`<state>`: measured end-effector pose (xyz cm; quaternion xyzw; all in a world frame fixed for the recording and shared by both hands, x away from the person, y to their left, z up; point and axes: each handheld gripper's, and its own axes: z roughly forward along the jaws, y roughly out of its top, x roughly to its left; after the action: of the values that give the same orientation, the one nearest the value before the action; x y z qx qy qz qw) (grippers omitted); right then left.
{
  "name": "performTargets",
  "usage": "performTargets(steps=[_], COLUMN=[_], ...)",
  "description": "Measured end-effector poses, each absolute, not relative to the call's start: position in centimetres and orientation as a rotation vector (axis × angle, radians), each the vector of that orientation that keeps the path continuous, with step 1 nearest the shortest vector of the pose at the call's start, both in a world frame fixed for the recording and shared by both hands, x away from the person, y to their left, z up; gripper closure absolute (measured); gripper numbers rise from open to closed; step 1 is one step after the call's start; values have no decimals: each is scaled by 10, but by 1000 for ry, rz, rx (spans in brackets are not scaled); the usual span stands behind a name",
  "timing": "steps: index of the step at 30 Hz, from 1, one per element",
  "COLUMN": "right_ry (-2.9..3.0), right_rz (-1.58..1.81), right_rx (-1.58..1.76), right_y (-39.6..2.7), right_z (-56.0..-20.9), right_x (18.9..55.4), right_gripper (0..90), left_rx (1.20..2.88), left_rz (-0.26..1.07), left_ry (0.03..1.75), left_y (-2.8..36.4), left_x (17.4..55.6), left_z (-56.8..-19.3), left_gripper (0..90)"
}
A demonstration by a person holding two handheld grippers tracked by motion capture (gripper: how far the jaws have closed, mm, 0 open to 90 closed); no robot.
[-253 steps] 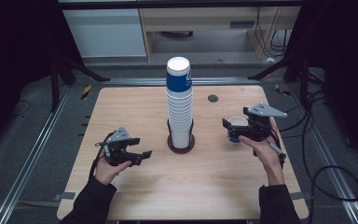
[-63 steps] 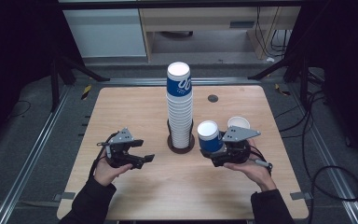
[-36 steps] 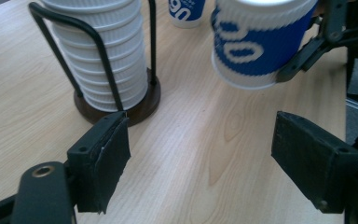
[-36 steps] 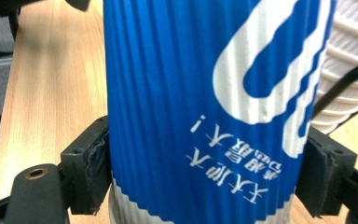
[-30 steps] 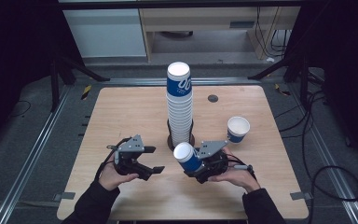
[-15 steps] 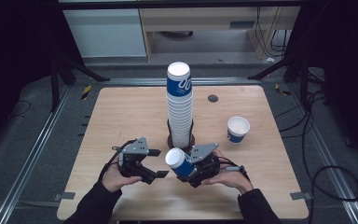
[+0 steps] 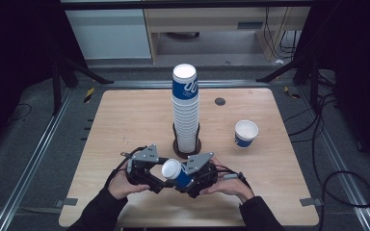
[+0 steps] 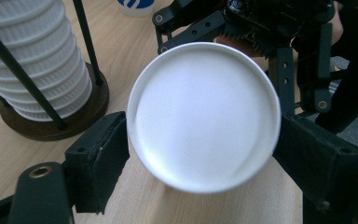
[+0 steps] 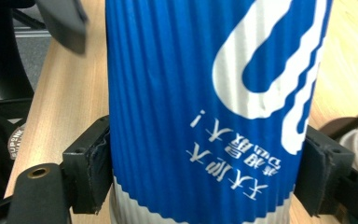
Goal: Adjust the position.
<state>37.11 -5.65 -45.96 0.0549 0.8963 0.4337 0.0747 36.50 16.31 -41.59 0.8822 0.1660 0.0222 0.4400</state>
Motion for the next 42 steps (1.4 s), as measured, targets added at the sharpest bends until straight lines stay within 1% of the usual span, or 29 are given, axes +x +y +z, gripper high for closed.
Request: performTargets(steps=[6,10,14,18,20,23,25,36,42], right_ry=[2696,2699,2705,2710,2717,2709,2699,2586,2585], right_rz=[1306,1300,1298,1304,1315,1330,1340,1506,1553], right_rx=[133,126,129,134,151,171,194,364,405], right_y=[-51,-51,-51,-50,-50,-52,-56,-85,-89], right_z=[-461,-461,-461,-461,-461,-459,-457,-443,-446], right_x=[368,367,367,368,368,369,372,381,383], right_gripper=[199,198,191,164,111,74,64,57,56], left_rx=[2222,2231,2229,2229,2229,2205,2185,2044,1986], left_rz=[37,43,44,39,40,48,55,113,108], left_ry=[399,402,401,403,405,415,426,509,493], left_y=[158,157,157,157,157,161,165,189,189], left_x=[364,363,363,363,363,364,365,375,373], left_z=[-420,-421,-420,-420,-420,-418,-416,-409,-406], left_gripper=[205,245,250,251,252,253,253,253,253])
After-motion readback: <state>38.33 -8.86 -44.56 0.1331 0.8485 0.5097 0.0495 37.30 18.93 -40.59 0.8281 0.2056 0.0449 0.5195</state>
